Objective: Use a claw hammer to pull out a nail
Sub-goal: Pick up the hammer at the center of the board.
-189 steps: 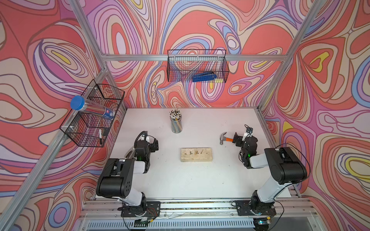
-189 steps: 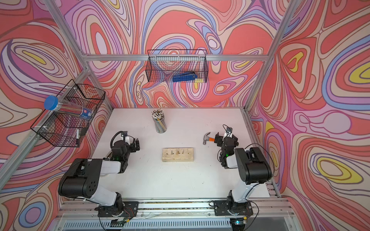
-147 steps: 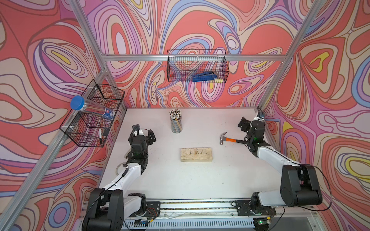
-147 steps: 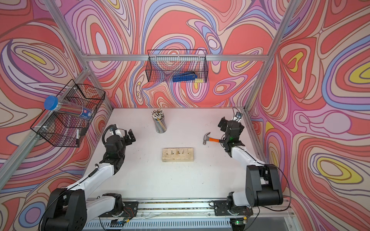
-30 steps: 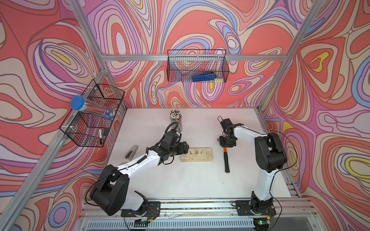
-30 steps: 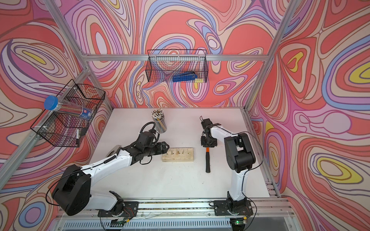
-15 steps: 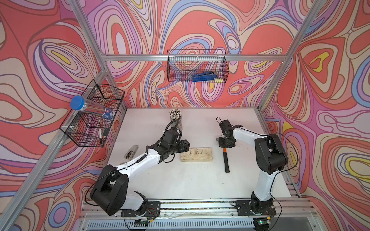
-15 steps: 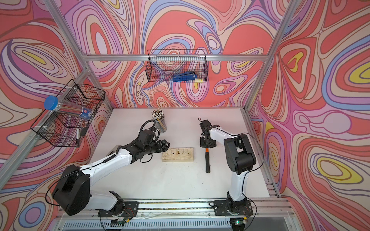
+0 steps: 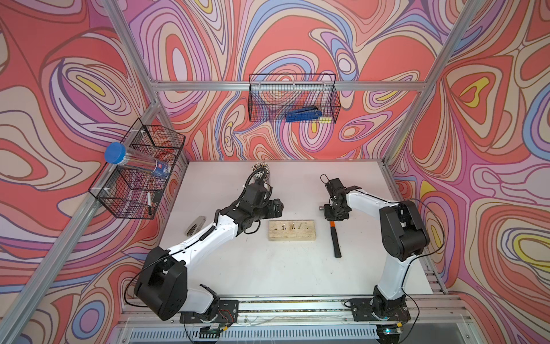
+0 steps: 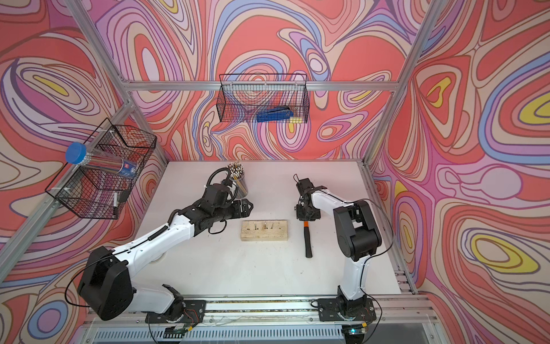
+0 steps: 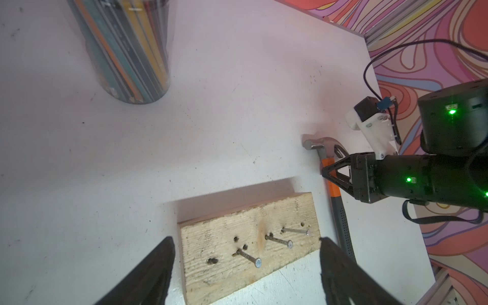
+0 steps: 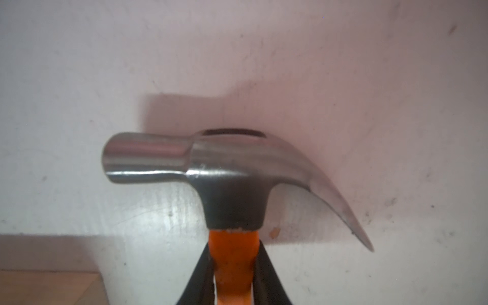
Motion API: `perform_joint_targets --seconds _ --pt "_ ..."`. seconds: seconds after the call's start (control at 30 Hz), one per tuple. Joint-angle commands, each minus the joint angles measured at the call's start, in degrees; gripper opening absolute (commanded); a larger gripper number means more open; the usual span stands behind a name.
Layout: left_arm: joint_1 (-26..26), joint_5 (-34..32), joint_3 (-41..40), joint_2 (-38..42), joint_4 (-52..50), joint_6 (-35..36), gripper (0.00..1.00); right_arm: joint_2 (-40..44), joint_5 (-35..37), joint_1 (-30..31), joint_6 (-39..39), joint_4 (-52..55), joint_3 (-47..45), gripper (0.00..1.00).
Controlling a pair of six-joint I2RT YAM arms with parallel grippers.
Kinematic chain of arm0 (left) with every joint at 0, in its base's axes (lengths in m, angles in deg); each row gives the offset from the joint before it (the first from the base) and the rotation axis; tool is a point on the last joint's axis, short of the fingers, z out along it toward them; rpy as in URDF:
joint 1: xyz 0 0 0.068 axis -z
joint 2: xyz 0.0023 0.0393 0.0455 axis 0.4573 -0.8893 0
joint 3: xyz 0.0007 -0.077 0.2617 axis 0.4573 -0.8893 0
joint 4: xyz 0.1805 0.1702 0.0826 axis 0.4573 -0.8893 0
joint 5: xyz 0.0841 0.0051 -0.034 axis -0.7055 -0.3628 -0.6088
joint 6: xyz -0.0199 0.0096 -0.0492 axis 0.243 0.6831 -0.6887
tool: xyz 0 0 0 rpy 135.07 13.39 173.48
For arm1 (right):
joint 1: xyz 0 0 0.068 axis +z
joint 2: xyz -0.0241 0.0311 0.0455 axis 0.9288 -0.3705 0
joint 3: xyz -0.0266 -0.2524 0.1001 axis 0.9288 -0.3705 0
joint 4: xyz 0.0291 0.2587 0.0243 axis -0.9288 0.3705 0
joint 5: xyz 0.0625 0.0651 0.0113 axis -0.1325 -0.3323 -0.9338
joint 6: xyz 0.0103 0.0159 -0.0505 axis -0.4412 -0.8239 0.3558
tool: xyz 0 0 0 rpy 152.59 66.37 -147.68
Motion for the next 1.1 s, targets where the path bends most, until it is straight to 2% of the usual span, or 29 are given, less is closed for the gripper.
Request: perform_joint_targets --seconds 0.0,0.2,0.43,0.67,1.07 --pt "-0.93 1.84 3.63 -1.53 -4.24 1.69 0.82 7.64 -2.66 0.39 0.82 -2.57 -0.37 0.0" --pt "-2.64 6.99 9.15 -4.93 -6.65 1.19 0.75 14.58 -6.36 0.43 2.22 -5.79 -2.29 0.0" --pt "-2.74 13.35 16.52 -8.66 -9.75 1.57 0.78 19.95 -12.86 1.58 3.34 -8.97 -2.59 0.0" --pt "-2.72 20.78 23.48 -13.01 -13.35 1.89 0.78 23.85 -16.88 6.14 6.06 -11.77 -1.72 0.0" --pt "-2.59 29.76 29.03 -16.57 -15.68 0.49 0.78 25.94 -20.7 11.77 9.45 -14.4 -0.95 0.0"
